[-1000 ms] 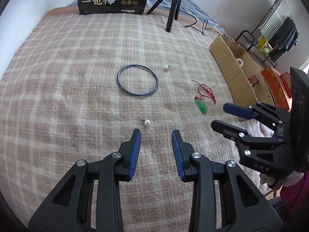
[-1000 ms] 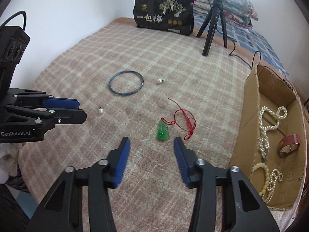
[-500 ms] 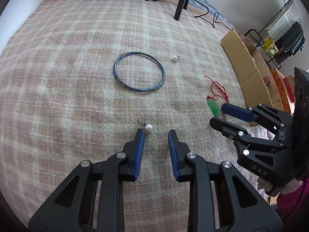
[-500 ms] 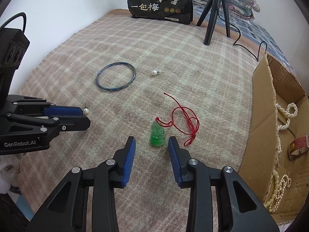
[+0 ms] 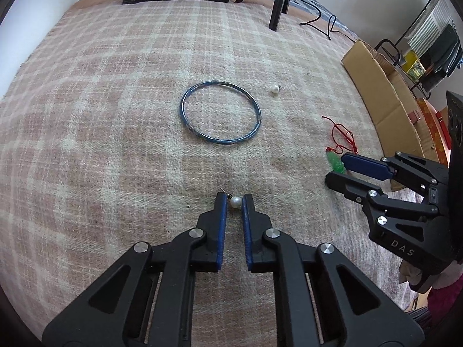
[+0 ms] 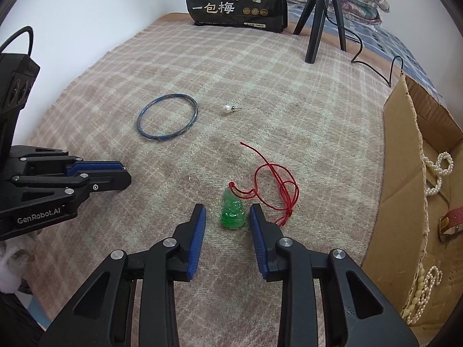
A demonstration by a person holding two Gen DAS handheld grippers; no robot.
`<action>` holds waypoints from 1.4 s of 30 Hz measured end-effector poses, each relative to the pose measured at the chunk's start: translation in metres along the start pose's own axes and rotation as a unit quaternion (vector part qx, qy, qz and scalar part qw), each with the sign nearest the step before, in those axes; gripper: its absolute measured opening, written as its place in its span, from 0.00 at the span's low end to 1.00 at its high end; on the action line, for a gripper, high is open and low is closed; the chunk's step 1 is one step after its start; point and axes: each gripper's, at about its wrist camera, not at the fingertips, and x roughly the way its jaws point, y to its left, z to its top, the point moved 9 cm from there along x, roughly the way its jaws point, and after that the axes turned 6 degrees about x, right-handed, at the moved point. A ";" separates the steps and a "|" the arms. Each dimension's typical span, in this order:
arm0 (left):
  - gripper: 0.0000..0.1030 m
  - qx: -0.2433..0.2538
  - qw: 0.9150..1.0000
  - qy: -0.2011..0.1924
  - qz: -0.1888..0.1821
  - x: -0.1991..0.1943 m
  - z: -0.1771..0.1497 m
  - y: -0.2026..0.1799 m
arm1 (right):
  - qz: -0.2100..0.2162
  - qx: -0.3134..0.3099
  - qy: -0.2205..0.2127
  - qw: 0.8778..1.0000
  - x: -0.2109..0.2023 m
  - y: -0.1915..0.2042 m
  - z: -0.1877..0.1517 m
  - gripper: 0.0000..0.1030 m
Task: Organize jewelry
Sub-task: 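Reach the left tool to a pearl earring while the right tool reaches the jade pendant, then close the left tool on the pearl earring while the right tool grasps the jade pendant, then carry the earring and pendant over the box and open both tools to drop them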
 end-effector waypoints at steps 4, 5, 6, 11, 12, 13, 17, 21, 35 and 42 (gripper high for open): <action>0.08 0.005 1.000 -0.003 0.000 -0.001 -0.001 0.000 | -0.001 0.003 0.001 1.000 0.001 -0.001 0.000 0.21; 0.08 0.006 1.000 -0.004 0.001 -0.001 -0.001 0.000 | -0.001 0.004 0.002 1.000 0.001 -0.001 0.000 0.17; 0.08 0.007 1.000 -0.005 0.001 -0.002 -0.001 0.000 | 0.000 0.006 0.003 1.000 0.001 -0.001 -0.001 0.15; 0.08 0.012 1.000 -0.009 0.004 -0.005 -0.003 0.000 | 0.004 0.010 0.003 1.000 0.000 -0.002 -0.001 0.14; 0.08 0.011 1.000 -0.010 0.005 -0.006 -0.003 0.000 | 0.003 0.009 0.002 1.000 0.000 -0.002 -0.001 0.14; 0.08 0.011 1.000 -0.011 0.005 -0.007 -0.003 0.000 | 0.003 0.009 0.001 1.000 -0.001 -0.002 -0.001 0.14; 0.08 0.018 1.000 -0.017 0.010 -0.011 -0.004 -0.003 | 0.003 0.008 -0.003 1.000 -0.005 -0.001 -0.001 0.14; 0.08 0.032 0.999 -0.027 0.013 -0.017 -0.005 -0.008 | 0.004 0.004 -0.010 1.000 -0.012 0.002 0.000 0.14; 0.08 0.048 0.997 -0.064 0.001 -0.046 0.001 -0.031 | 0.009 -0.007 -0.053 0.999 -0.061 0.014 0.009 0.14; 0.08 0.054 0.996 -0.076 -0.012 -0.059 0.003 -0.047 | 0.011 0.008 -0.085 0.996 -0.095 0.005 0.017 0.14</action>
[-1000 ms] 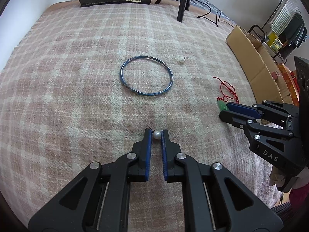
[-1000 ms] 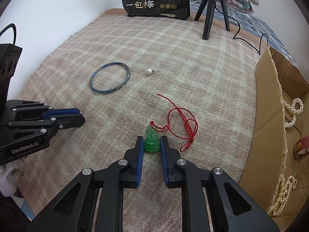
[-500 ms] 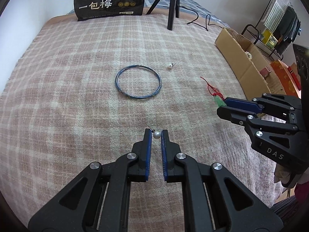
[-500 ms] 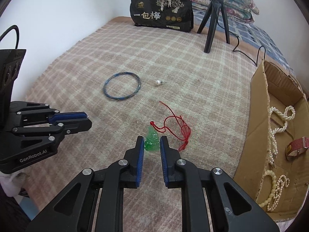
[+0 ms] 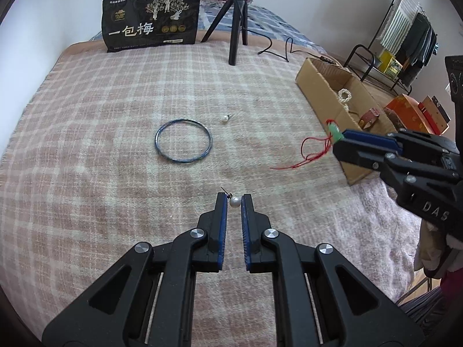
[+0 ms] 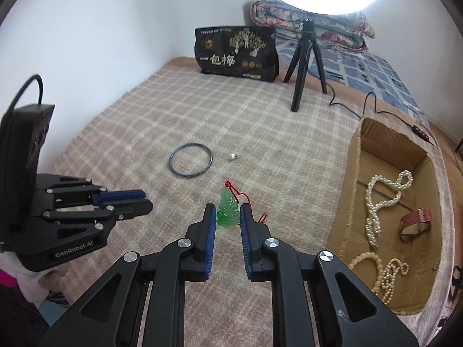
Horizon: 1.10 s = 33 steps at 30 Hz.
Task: Organize jewelry
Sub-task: 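Carry the earring and pendant over the box and open both tools to drop them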
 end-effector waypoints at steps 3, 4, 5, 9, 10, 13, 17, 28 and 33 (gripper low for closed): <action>0.08 0.003 1.000 -0.005 -0.009 -0.005 0.004 -0.010 | 0.000 0.010 -0.017 1.000 -0.017 -0.007 0.007 0.14; 0.08 0.004 1.000 -0.007 -0.012 -0.007 0.006 -0.014 | -0.001 0.014 -0.023 1.000 -0.022 -0.010 0.009 0.14; 0.08 0.005 1.000 -0.009 -0.014 -0.009 0.007 -0.018 | -0.002 0.017 -0.029 0.999 -0.027 -0.012 0.012 0.14; 0.08 0.011 0.999 -0.019 -0.026 -0.017 0.017 -0.035 | -0.011 0.027 -0.049 0.998 -0.044 -0.026 0.020 0.14; 0.08 0.012 0.999 -0.023 -0.029 -0.019 0.020 -0.039 | -0.012 0.030 -0.053 0.998 -0.048 -0.030 0.021 0.14; 0.08 0.018 0.999 -0.031 -0.038 -0.024 0.029 -0.053 | -0.020 0.041 -0.064 0.997 -0.059 -0.045 0.025 0.14; 0.08 0.025 0.998 -0.041 -0.051 -0.027 0.041 -0.073 | -0.032 0.055 -0.075 0.995 -0.070 -0.064 0.027 0.14; 0.08 0.051 0.993 -0.068 -0.085 -0.022 0.081 -0.135 | -0.061 0.090 -0.085 0.990 -0.089 -0.128 0.029 0.14; 0.08 0.063 0.991 -0.068 -0.098 -0.009 0.092 -0.164 | -0.074 0.102 -0.085 0.988 -0.090 -0.156 0.030 0.14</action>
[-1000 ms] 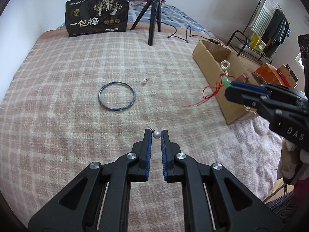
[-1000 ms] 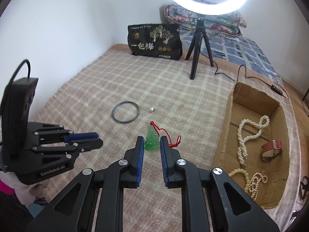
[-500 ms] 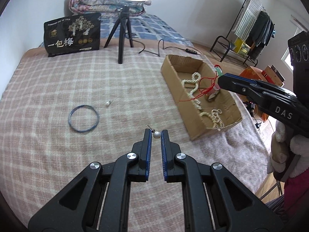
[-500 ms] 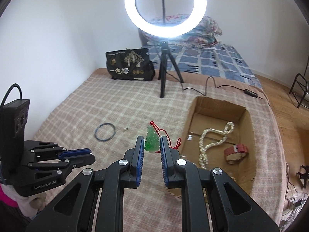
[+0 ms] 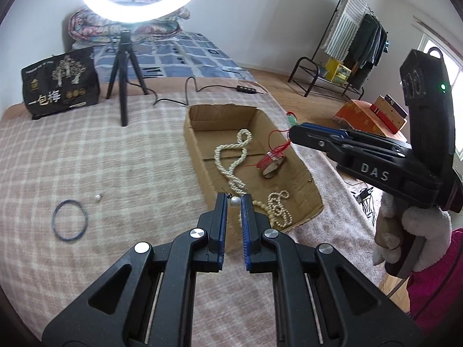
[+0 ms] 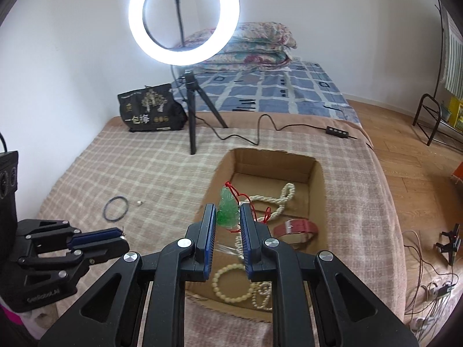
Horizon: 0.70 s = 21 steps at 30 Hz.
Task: Organize jewelry
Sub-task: 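Carry the earring and pendant over the box and open both tools to drop them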
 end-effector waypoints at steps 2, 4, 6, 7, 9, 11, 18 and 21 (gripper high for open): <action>0.08 0.004 1.000 0.003 -0.003 0.009 0.002 -0.008 | -0.003 0.003 0.002 1.000 0.003 -0.009 0.001 0.14; 0.08 0.005 1.000 0.006 -0.007 0.017 0.002 -0.014 | -0.007 0.005 0.005 1.000 0.007 -0.018 0.003 0.14; 0.08 0.005 1.000 0.008 -0.009 0.024 0.003 -0.019 | -0.010 0.008 0.007 1.000 0.010 -0.026 0.004 0.14; 0.08 0.004 1.000 0.009 -0.010 0.028 0.003 -0.021 | -0.012 0.009 0.008 1.000 0.013 -0.030 0.005 0.14; 0.08 0.001 1.000 0.013 -0.013 0.036 0.003 -0.023 | -0.014 0.010 0.010 1.000 0.016 -0.036 0.007 0.14; 0.08 0.001 1.000 0.016 -0.014 0.043 0.003 -0.026 | -0.016 0.011 0.011 1.000 0.020 -0.040 0.008 0.14; 0.08 0.001 1.000 0.025 -0.015 0.057 0.000 -0.030 | -0.015 0.018 0.020 1.000 0.037 -0.050 0.011 0.14; 0.08 -0.001 0.999 0.029 -0.016 0.062 -0.002 -0.031 | -0.016 0.021 0.023 0.999 0.043 -0.054 0.011 0.14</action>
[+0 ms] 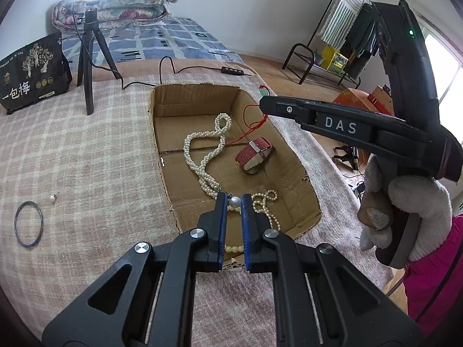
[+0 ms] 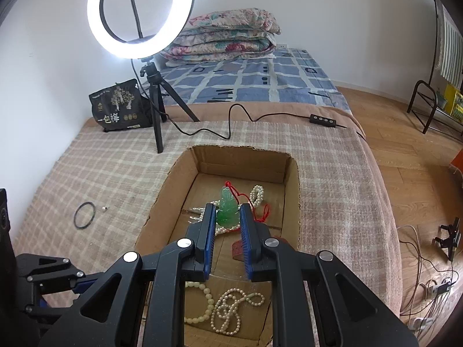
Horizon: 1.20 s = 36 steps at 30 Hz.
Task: Organize jewelry
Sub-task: 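Carry the earring and pendant over the box and open both tools to drop them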
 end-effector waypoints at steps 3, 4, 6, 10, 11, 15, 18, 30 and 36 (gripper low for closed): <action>0.08 0.001 1.000 0.003 -0.001 0.003 -0.001 -0.001 | -0.003 0.001 0.002 1.000 0.004 -0.002 0.000 0.14; 0.08 0.002 1.000 0.004 -0.001 0.004 -0.002 -0.001 | -0.002 0.001 0.003 1.000 0.005 -0.002 0.000 0.14; 0.08 0.004 1.000 0.006 -0.002 0.005 -0.003 -0.003 | -0.001 0.001 0.005 1.000 0.007 -0.001 -0.001 0.14; 0.08 0.008 1.000 0.009 -0.001 0.005 -0.003 -0.005 | -0.008 -0.002 0.004 1.000 0.007 -0.001 -0.001 0.15; 0.08 0.008 1.000 0.009 -0.001 0.004 -0.003 -0.005 | -0.010 -0.001 0.004 1.000 0.008 -0.002 -0.001 0.15; 0.08 0.002 1.000 0.011 -0.001 0.006 -0.003 -0.004 | -0.013 0.000 0.004 1.000 0.008 -0.003 0.000 0.24; 0.08 0.002 1.000 0.018 -0.001 0.008 -0.004 -0.002 | -0.022 0.002 -0.006 1.000 0.005 -0.005 0.001 0.41; 0.41 0.004 1.000 0.013 0.008 0.003 -0.006 0.004 | -0.041 0.008 -0.022 0.999 -0.004 -0.009 0.006 0.69; 0.41 0.005 1.000 0.006 0.012 -0.008 -0.006 0.008 | -0.048 0.006 -0.027 0.998 -0.010 -0.005 0.007 0.73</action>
